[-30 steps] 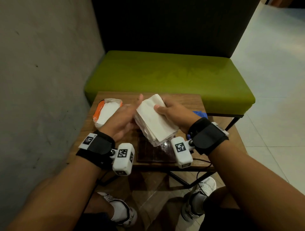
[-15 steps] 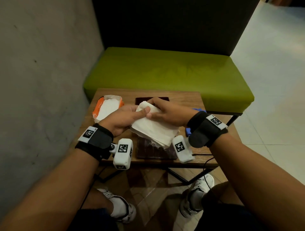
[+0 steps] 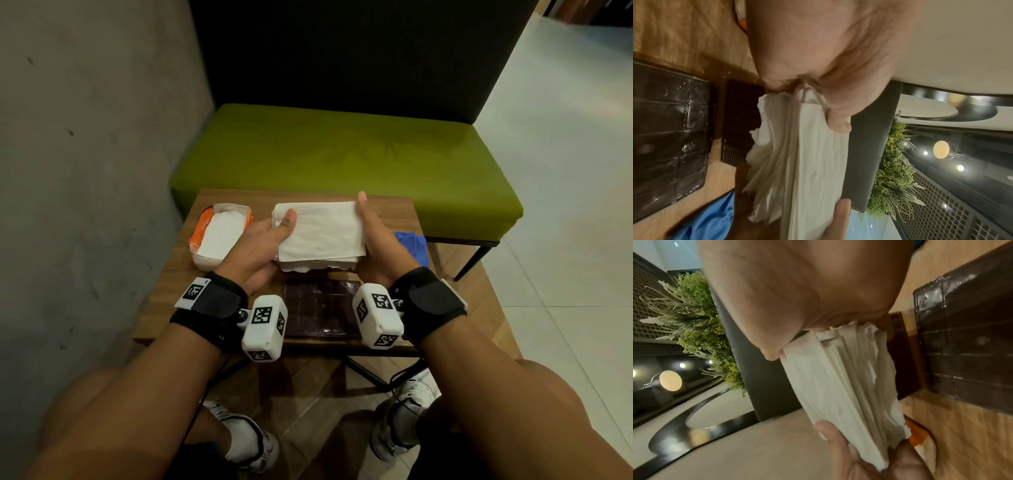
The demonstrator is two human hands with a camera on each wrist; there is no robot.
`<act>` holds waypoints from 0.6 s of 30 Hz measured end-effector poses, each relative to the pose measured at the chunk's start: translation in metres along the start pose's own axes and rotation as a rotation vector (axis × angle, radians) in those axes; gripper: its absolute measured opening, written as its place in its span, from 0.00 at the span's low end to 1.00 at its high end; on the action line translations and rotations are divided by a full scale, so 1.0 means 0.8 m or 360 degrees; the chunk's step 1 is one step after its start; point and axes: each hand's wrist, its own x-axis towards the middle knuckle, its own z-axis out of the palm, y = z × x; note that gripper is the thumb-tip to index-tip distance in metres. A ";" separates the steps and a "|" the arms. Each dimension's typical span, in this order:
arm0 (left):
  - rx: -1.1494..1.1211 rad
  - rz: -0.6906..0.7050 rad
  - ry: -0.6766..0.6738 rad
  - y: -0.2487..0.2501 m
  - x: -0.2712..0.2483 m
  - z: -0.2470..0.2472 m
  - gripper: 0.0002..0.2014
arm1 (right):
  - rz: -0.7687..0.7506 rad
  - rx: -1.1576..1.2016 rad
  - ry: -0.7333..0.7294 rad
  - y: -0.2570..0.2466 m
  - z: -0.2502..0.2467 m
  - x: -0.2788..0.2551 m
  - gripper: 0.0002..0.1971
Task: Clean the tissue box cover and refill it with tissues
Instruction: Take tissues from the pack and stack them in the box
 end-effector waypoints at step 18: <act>0.0229 0.0046 0.0109 -0.001 -0.002 0.022 0.13 | -0.0316 -0.0568 0.0368 0.009 0.010 0.023 0.15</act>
